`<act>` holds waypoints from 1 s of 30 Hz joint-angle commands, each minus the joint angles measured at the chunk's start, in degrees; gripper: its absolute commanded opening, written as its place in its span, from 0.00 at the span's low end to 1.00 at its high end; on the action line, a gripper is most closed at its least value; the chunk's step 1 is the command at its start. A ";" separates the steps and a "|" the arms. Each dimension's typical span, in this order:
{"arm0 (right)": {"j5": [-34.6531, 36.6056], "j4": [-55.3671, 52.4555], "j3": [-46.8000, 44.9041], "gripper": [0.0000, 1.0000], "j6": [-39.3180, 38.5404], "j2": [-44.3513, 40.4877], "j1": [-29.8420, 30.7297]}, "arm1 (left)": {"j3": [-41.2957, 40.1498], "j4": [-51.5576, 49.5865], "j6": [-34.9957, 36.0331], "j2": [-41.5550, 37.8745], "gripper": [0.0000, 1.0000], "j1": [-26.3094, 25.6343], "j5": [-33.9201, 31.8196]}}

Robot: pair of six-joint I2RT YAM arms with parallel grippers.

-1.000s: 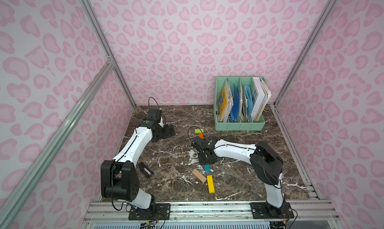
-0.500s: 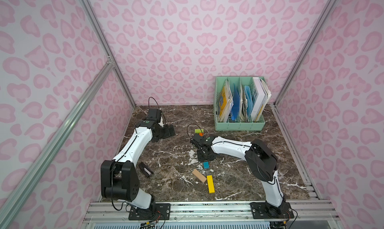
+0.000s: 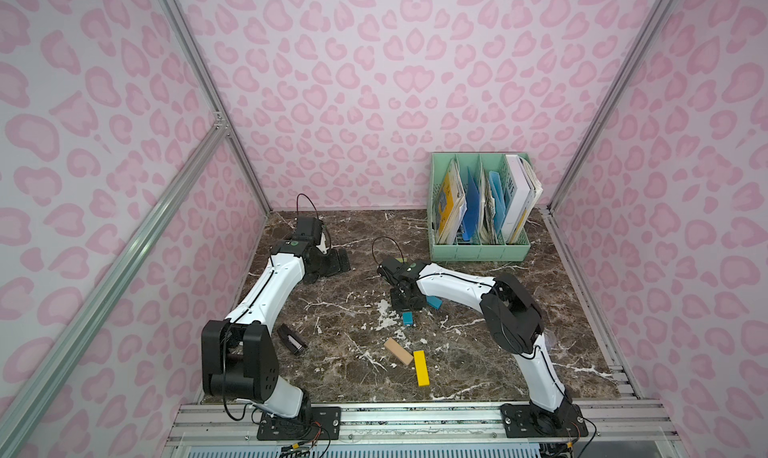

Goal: Assemble a giraffe with building blocks
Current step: Assemble the building block at the center of the board.

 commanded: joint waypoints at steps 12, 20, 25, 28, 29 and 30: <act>-1.14 -2.40 2.87 0.35 1.01 3.12 -1.67 | 0.43 -0.92 0.65 0.41 0.98 0.39 0.44; -2.09 -2.27 3.56 0.35 1.53 3.76 -2.24 | 0.42 -0.91 0.63 0.46 0.98 0.40 0.45; -2.13 -2.59 4.51 0.35 1.27 4.33 -2.43 | 0.42 -0.93 0.63 0.56 0.98 0.34 0.58; -1.91 -3.10 5.41 0.35 1.03 4.71 -2.43 | 0.39 -0.92 0.63 0.56 0.98 0.43 0.51; -1.72 -3.34 5.63 0.35 1.01 4.84 -2.50 | 0.44 -0.91 0.63 0.53 0.98 0.41 0.56; -1.54 -3.48 5.94 0.35 0.94 4.97 -2.52 | 0.44 -0.91 0.63 0.54 0.98 0.44 0.61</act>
